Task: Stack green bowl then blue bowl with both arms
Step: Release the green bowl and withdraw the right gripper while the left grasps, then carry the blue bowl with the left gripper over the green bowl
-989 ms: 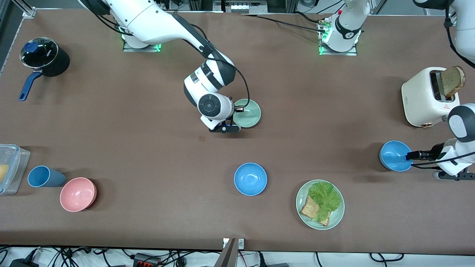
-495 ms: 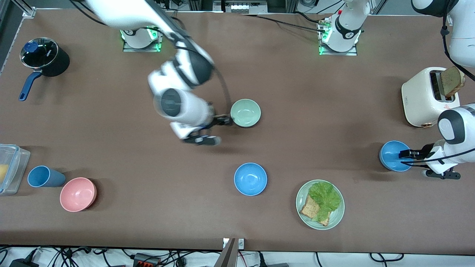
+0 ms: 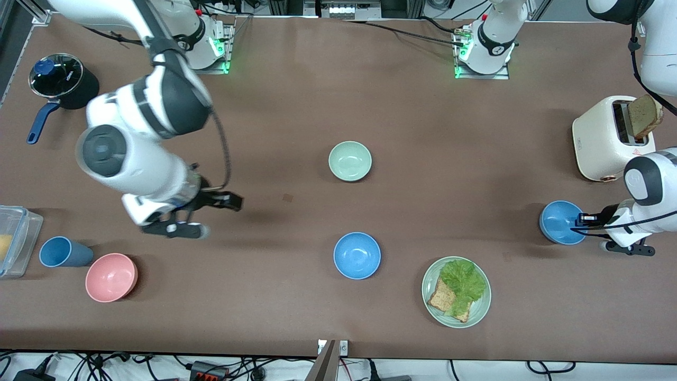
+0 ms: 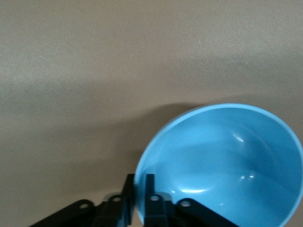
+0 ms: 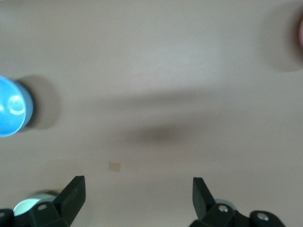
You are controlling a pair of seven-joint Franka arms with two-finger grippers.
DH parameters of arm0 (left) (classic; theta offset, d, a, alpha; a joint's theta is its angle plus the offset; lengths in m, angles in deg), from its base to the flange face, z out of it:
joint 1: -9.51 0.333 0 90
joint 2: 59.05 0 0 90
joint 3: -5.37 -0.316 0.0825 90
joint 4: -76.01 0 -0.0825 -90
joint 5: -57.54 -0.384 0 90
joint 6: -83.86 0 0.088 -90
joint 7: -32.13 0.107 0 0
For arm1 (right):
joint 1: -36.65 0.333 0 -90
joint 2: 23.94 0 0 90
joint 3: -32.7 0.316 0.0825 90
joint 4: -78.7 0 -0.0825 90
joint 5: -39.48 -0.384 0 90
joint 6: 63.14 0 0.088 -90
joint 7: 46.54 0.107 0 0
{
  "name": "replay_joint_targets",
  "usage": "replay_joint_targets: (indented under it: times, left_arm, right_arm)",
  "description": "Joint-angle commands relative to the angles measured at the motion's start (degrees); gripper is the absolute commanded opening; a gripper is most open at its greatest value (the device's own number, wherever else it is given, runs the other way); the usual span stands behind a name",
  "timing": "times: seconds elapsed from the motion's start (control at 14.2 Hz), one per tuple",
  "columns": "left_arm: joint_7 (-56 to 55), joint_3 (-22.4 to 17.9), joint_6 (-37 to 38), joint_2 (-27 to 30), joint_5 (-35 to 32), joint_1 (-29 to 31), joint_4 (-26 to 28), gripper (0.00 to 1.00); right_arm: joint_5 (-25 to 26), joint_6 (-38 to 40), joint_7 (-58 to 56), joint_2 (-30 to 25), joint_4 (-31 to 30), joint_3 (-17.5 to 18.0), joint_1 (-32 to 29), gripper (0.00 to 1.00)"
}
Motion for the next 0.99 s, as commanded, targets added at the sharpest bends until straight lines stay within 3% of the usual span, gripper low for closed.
replay_joint_targets:
  times: [0.0,0.14,0.28,0.49,0.85,0.92]
  left_arm:
    - [2.5,1.2,2.2,1.1,-1.2,0.9,0.3,0.0]
    - [5.3,2.5,6.1,2.9,-0.5,1.2,0.2,0.0]
    - [5.6,4.8,10.7,6.2,-0.5,1.0,0.1,0.0]
    - [3.5,9.2,17.6,11.4,-0.4,0.6,-1.8,0.0]
    - [-21.8,23.4,39.3,11.1,0.5,-1.2,-15.7,0.0]
    - [-26.1,23.7,41.6,10.2,0.4,-3.8,-18.4,0.0]
  right_arm:
    - [1.0,2.0,-0.8,-2.2,0.6,1.0,-5.3,1.0]
    - [1.1,2.2,-1.2,-2.9,0.6,0.5,-7.2,1.0]
    - [0.5,2.2,-4.3,-5.2,-0.2,-4.6,-6.7,1.0]
    - [-0.1,2.6,-17.9,-8.1,-1.4,-10.3,-7.8,1.0]
    - [-0.5,9.0,-25.8,-13.1,-2.2,-10.8,-12.2,1.0]
    - [-0.5,10.9,-25.5,-14.3,-3.0,-10.8,-12.4,1.0]
